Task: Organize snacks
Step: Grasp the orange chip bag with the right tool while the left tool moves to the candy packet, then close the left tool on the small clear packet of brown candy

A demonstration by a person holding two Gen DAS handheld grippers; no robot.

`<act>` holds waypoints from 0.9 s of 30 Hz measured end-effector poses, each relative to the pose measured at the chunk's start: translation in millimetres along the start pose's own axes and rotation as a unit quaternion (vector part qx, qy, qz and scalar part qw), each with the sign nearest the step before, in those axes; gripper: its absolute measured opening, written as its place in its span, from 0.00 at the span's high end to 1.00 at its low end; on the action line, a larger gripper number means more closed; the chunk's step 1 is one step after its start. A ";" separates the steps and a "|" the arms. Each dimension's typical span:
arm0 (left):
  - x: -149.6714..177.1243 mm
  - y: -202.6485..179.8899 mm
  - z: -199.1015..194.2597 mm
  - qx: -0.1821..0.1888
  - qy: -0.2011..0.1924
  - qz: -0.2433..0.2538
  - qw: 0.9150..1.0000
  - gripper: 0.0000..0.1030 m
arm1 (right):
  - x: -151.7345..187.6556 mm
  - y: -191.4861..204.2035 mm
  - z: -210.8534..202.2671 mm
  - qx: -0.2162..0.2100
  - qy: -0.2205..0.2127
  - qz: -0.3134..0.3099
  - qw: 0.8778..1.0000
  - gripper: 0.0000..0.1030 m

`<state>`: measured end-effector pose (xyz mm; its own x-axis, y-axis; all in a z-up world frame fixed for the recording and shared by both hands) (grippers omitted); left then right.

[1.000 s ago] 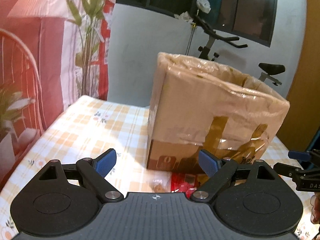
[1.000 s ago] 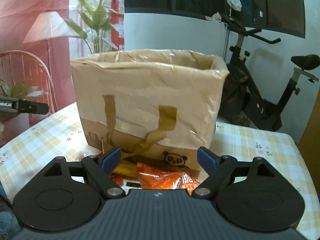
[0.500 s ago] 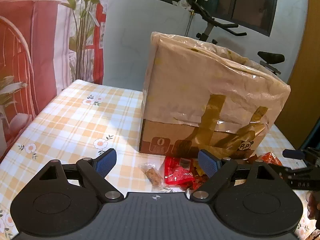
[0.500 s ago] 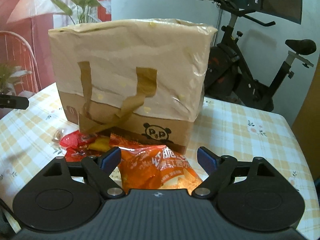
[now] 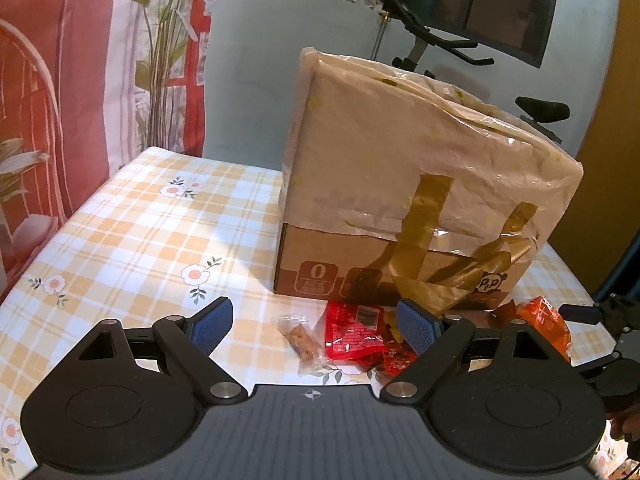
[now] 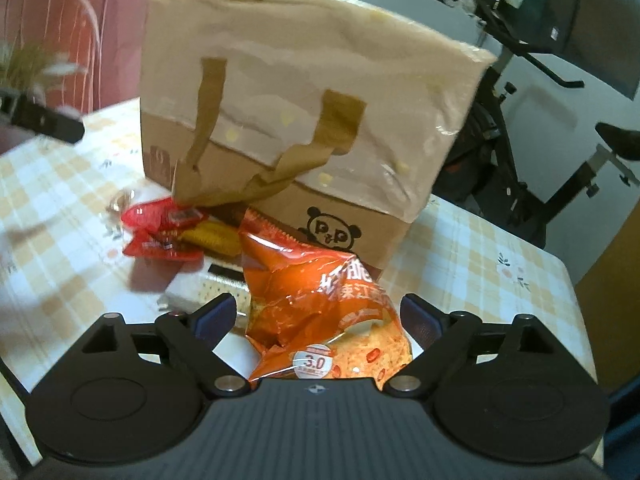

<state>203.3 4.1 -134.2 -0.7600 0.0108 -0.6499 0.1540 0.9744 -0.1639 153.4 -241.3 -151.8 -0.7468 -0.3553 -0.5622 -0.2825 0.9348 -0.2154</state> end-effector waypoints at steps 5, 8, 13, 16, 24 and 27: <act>0.6 -0.1 2.3 0.001 0.005 0.001 1.000 0.13 | 0.5 -3.2 14.3 0.016 0.013 0.009 1.000 0.11; 1.7 -0.5 4.3 0.001 0.008 0.002 1.000 0.13 | 3.9 -6.2 17.6 0.012 0.012 0.022 1.000 0.11; 5.7 -1.9 12.8 0.005 0.020 0.007 1.000 0.18 | 10.3 -4.9 17.1 0.005 0.003 0.027 1.000 0.18; 6.4 -0.9 19.7 -0.004 0.032 0.008 0.999 0.23 | 12.5 -1.6 14.9 0.000 -0.004 0.023 1.000 0.25; 7.4 1.0 47.9 -0.010 0.055 0.006 0.998 0.40 | 13.9 0.1 14.5 -0.004 -0.007 0.026 1.000 0.27; 3.2 3.4 63.5 -0.020 0.062 -0.001 0.998 0.46 | 14.4 0.1 14.4 -0.007 -0.007 0.028 1.000 0.27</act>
<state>241.5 -6.8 -184.1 -0.8333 0.0340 -0.5517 0.1285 0.9827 -0.1336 151.3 -246.4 -171.4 -0.7538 -0.3019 -0.5837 -0.2481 0.9532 -0.1727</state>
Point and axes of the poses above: each gripper's, at about its wrist camera, not at the fingertips, and z roughly the way its jaws point, y to its left, x to its underside, the point moved 4 cm from there along z, roughly the way its jaws point, and after that the axes turned 11 degrees about y, right-handed, at the moved point
